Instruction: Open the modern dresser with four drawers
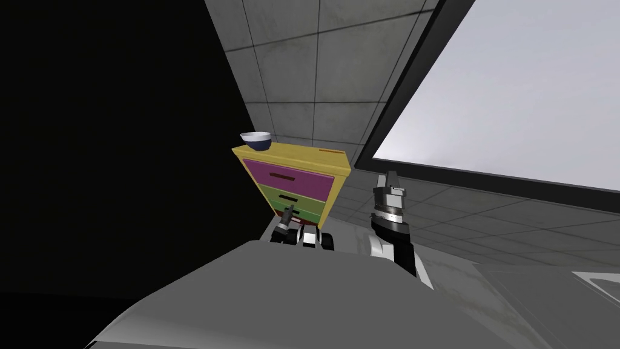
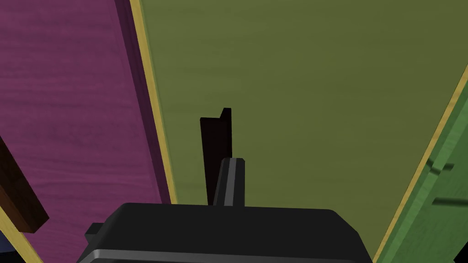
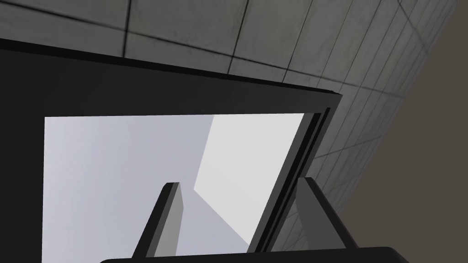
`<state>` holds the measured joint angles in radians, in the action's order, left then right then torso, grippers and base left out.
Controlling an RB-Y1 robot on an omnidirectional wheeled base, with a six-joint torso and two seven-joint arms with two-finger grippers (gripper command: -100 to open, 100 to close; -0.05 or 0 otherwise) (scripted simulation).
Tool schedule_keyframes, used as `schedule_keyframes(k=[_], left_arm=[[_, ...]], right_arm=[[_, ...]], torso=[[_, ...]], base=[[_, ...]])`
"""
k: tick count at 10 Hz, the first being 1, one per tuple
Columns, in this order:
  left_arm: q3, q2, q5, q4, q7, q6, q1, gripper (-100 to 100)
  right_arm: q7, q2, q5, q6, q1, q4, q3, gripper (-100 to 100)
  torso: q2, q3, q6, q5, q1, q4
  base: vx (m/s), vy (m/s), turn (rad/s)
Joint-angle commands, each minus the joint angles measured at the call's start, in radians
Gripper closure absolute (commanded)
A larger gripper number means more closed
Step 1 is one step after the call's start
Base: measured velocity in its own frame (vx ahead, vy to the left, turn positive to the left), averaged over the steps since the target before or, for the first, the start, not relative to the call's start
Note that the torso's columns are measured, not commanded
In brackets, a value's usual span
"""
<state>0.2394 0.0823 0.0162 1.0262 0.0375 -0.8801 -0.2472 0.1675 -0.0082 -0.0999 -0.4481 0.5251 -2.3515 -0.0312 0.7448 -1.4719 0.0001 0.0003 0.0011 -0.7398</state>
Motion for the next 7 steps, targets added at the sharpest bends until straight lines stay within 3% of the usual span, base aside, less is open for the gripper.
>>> schedule_keyframes(k=[1, 3, 4, 6, 7], left_arm=[[0.005, 0.005, 0.002, 0.028, 0.005, 0.020, -0.007, 100], [0.006, 0.006, 0.002, 0.032, 0.005, 0.022, -0.008, 100], [0.002, 0.028, 0.001, 0.040, 0.005, 0.041, 0.008, -100], [-0.001, 0.032, -0.001, 0.041, 0.004, 0.058, 0.022, -100], [-0.005, -0.004, -0.002, 0.037, 0.004, 0.072, 0.032, -100]], right_arm=[[0.000, 0.000, 0.000, 0.000, 0.000, 0.000, 0.000, 0], [0.000, 0.000, 0.000, 0.000, 0.000, 0.000, 0.000, 0], [0.000, 0.000, 0.000, 0.000, 0.000, 0.000, 0.000, 0], [0.000, 0.000, 0.000, 0.000, 0.001, 0.000, 0.000, 0], [0.000, 0.000, 0.000, 0.000, 0.001, 0.000, 0.000, 0]], torso=[[-0.003, -0.001, 0.000, 0.000, -0.001, 0.001], [-0.007, -0.004, 0.000, 0.000, -0.001, 0.002], [-0.012, -0.007, 0.000, 0.000, -0.002, 0.003], [-0.019, -0.012, 0.000, -0.001, -0.003, 0.005], [-0.013, -0.008, 0.000, -0.001, -0.002, 0.004]], base=[[-0.178, 0.016, 0.018], [-0.140, 0.019, 0.014], [0.067, -0.034, -0.038], [0.159, -0.048, -0.016], [0.150, -0.055, -0.015]])
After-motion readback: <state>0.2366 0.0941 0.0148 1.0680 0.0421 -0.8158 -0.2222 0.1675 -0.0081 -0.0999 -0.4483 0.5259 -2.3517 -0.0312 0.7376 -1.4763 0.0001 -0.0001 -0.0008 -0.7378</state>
